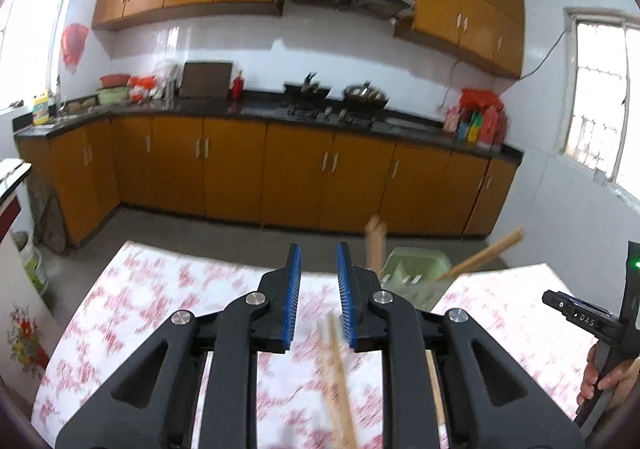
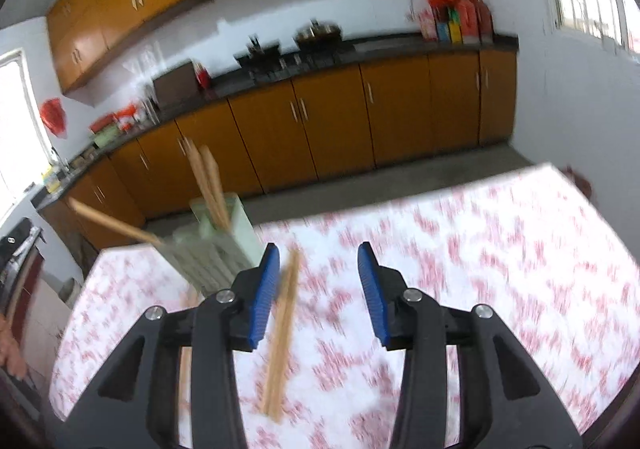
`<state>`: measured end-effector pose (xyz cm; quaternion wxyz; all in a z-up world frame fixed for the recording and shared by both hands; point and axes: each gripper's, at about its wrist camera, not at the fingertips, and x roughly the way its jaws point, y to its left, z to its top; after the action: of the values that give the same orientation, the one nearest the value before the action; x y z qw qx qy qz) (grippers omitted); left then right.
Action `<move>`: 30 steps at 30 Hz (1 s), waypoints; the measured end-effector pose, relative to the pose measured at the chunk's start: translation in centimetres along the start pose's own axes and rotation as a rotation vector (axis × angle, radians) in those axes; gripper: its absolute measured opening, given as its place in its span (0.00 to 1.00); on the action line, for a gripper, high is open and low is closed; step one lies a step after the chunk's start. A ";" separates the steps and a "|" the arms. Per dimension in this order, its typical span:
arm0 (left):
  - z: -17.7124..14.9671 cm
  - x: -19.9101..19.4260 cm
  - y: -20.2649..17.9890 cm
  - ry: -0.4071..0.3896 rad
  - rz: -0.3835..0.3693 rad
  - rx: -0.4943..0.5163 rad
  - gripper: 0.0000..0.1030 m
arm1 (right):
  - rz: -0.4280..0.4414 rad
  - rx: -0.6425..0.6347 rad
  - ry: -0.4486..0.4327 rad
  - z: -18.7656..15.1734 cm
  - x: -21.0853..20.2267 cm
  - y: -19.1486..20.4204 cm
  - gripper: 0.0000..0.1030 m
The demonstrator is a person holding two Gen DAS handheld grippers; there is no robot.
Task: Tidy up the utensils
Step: 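Open the right tool over the holder while the left tool releases its chopstick into it, then close the right tool on a third chopstick while the left tool grasps another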
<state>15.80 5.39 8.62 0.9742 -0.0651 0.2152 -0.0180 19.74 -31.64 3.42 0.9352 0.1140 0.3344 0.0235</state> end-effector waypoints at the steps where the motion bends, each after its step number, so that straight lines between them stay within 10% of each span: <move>1: -0.7 0.4 0.4 0.020 0.012 0.001 0.19 | -0.003 0.013 0.037 -1.0 1.2 -0.3 0.40; 11: -8.4 5.9 3.0 0.254 0.078 -0.036 0.19 | 0.056 -0.041 0.254 -8.4 9.1 2.5 0.21; 30: -12.6 9.1 2.1 0.382 0.021 -0.049 0.19 | 0.018 -0.148 0.280 -9.8 12.3 5.1 0.09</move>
<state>18.73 5.39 -6.81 0.9139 -0.0820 0.3973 -0.0147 23.24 -23.27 -10.35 0.8850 0.0435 0.4579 0.0719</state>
